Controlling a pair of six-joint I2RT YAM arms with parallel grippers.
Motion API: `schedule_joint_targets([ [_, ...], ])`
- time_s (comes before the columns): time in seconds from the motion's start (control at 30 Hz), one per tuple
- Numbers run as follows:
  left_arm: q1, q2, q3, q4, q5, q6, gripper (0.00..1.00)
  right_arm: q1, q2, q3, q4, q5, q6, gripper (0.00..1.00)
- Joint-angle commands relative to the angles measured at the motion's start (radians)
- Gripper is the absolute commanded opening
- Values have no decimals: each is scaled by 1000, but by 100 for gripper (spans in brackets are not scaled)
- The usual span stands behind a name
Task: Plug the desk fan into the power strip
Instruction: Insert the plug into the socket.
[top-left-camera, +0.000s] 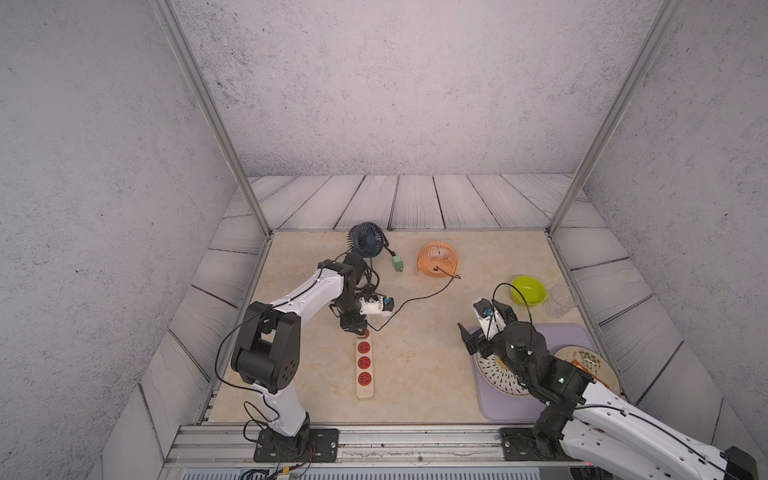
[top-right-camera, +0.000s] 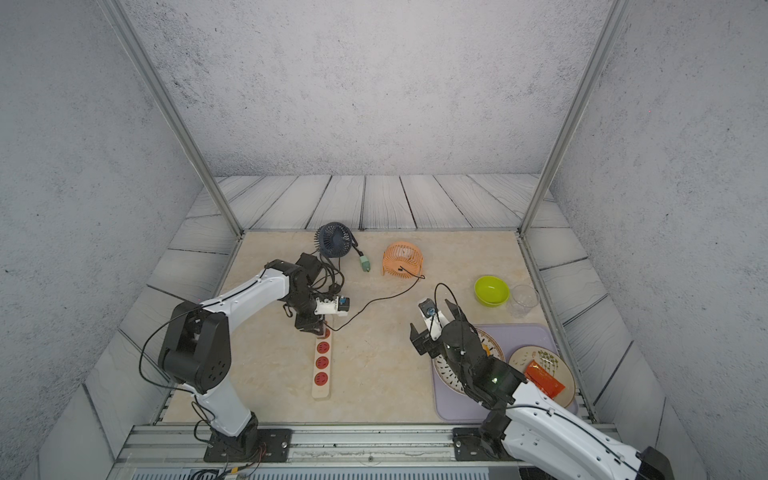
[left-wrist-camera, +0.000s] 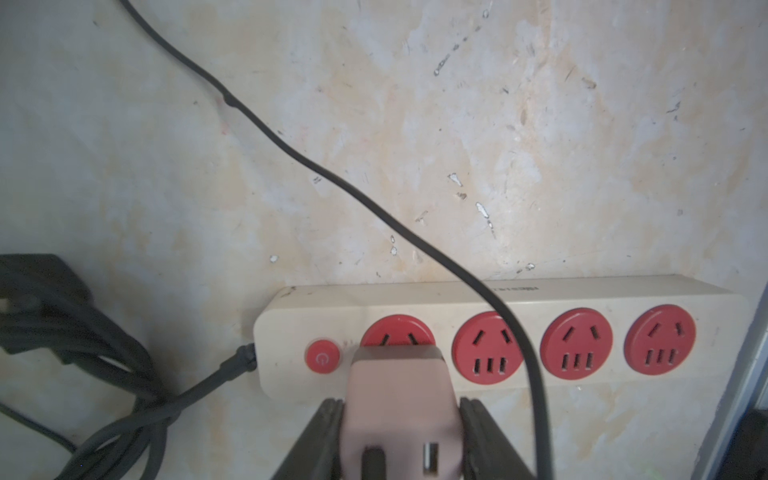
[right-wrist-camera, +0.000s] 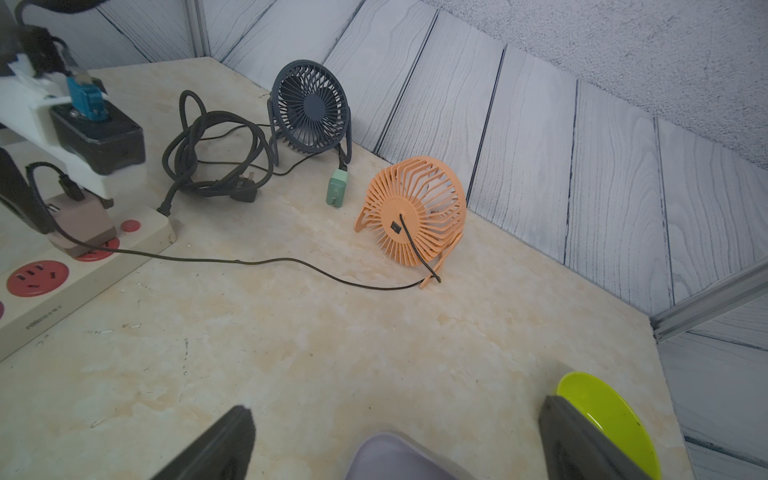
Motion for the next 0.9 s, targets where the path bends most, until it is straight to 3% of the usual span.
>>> schedule_joint_targets([
  [0.0, 13, 109, -106, 50, -91, 15, 0, -3, -15, -11, 4, 5, 10, 99],
  [0.17, -38, 131, -86, 33, -158, 8, 0, -3, -1, 1, -4, 7, 6, 99],
  [0.37, -28, 110, -113, 53, -133, 28, 0, -3, -25, -13, 9, 12, 8, 99],
  [0.53, 47, 118, -89, 30, -23, 32, 0, -3, -26, -5, -11, 11, 10, 99],
  [0.87, 7, 115, -99, 37, -83, 43, 0, -3, -35, -8, -9, 14, 10, 99],
])
